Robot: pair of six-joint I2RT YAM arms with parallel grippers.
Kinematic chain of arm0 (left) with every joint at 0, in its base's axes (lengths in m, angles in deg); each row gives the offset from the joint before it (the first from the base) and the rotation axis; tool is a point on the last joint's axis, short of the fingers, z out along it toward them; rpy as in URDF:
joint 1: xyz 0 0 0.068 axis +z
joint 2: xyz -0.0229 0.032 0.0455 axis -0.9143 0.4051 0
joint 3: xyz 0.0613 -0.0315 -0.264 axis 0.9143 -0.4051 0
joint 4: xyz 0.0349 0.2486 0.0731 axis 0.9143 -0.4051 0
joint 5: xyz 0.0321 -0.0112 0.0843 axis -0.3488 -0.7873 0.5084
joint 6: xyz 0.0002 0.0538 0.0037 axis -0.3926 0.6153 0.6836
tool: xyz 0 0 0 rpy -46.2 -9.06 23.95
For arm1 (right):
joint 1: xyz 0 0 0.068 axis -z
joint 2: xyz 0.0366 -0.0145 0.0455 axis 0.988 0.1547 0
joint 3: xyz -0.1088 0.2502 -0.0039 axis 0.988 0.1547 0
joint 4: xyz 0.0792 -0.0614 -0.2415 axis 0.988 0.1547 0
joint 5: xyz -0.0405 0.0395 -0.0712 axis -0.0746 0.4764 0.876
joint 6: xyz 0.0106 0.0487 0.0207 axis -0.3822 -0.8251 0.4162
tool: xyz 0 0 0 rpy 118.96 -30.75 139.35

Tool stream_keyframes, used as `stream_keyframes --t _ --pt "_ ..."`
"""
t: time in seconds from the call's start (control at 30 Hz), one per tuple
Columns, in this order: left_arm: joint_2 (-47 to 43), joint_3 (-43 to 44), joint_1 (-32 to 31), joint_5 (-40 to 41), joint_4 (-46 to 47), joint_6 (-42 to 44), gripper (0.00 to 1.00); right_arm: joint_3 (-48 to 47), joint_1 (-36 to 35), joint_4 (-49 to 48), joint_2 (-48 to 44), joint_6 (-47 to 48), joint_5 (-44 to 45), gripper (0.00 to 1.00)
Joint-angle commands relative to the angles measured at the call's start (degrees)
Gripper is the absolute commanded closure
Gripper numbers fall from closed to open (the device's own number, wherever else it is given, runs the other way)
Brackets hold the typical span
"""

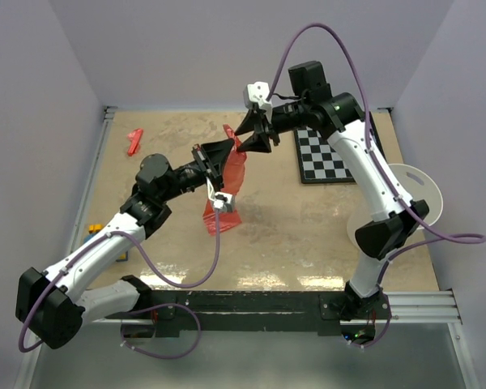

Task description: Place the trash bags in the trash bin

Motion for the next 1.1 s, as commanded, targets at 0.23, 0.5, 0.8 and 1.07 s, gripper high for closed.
stream_keyframes --t 0.23,0.5,0.8,1.07 --pt "-1.7 -0.9 0.0 -0.8 7.1 -3.0 1.0 -3.2 -1.8 0.9 2.2 2.6 -0.2 0.58" --pt "-1.7 -0.8 -0.1 1.5 6.0 -2.9 1.0 -2.2 -1.7 -2.8 0.8 -0.7 -0.7 1.0" --pt "-4.6 -1.0 2.3 4.9 2.7 -6.0 1.0 0.7 2.5 -4.5 -1.3 -4.0 -2.6 1.0" --pt "-3.9 0.9 2.3 1.9 0.6 -8.5 0.97 0.5 2.2 -7.1 -1.0 -7.3 -3.6 1.0"
